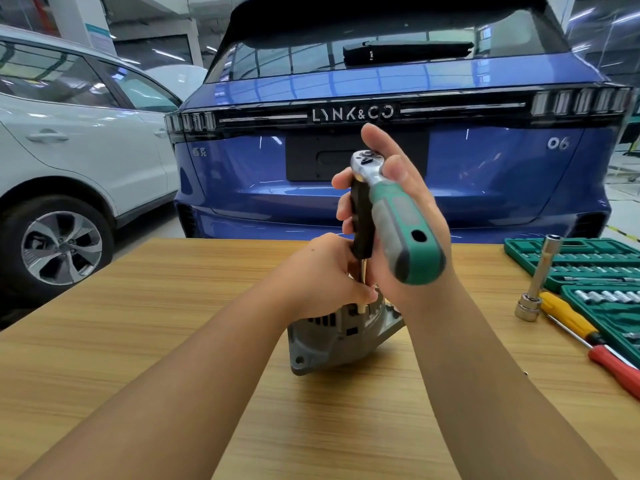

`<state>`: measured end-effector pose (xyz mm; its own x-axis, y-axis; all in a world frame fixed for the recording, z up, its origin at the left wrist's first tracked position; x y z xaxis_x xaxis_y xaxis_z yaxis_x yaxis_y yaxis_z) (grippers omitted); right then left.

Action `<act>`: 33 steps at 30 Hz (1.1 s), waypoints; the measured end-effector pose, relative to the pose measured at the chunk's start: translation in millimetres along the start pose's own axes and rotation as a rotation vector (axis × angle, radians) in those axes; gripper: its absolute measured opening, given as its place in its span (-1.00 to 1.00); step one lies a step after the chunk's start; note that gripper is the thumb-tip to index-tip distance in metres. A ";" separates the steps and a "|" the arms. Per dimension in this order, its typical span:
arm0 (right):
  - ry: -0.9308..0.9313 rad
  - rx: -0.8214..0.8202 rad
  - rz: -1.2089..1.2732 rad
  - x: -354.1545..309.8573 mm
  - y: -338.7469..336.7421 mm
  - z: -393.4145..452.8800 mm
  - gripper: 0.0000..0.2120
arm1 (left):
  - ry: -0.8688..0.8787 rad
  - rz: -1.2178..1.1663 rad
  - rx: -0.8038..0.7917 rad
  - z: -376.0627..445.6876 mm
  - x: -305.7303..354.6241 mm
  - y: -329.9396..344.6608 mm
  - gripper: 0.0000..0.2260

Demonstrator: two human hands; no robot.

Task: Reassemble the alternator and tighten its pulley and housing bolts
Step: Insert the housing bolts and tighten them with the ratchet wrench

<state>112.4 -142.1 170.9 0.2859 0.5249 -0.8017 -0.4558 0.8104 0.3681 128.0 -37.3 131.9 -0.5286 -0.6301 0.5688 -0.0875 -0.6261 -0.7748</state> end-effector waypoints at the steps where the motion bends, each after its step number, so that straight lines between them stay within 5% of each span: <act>1: -0.002 0.041 -0.012 0.0 -0.4 -0.6 -0.57 | 0.003 -0.004 -0.012 1.5 0.2 1.5 -0.88; 4: -0.057 0.220 -0.082 -2.4 -2.4 -3.9 -0.52 | 0.013 0.063 -0.061 4.6 1.7 4.2 -0.87; 7: -0.079 0.364 -0.135 -5.0 -8.9 -2.4 -0.80 | 0.047 0.086 -0.098 4.3 4.8 4.4 -0.89; 11: 0.015 0.256 -0.069 -0.8 -10.4 -0.2 -0.83 | 0.040 0.083 -0.075 6.0 1.9 2.0 -0.91; 18: -0.218 0.127 -0.179 5.0 3.9 -5.4 -0.61 | 0.053 0.030 -0.052 4.5 1.0 1.3 -0.94; 25: 0.017 -0.020 0.074 0.5 -0.3 0.3 -0.62 | 0.037 0.096 -0.036 6.4 -3.6 1.3 -0.89; 29: 0.060 0.049 0.073 0.0 0.2 1.8 -0.64 | 0.042 0.067 -0.024 5.5 -2.8 1.4 -0.89; 33: -0.083 0.259 -0.117 -5.7 -3.4 -4.5 -0.74 | 0.047 0.047 -0.085 6.0 2.1 3.0 -0.90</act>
<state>108.6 -149.1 172.1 0.3966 0.4346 -0.8086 -0.1885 0.9006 0.3916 131.7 -43.3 132.5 -0.5728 -0.6340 0.5196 -0.1323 -0.5541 -0.8219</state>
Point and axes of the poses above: each hand's wrist, its own z-axis towards the middle knuckle, its own y-axis out of the palm, x = y × z, the point moved 4 cm from there along z, towards the middle knuckle, and after that the axes turned 10 degrees about y, right-handed, at the moved point
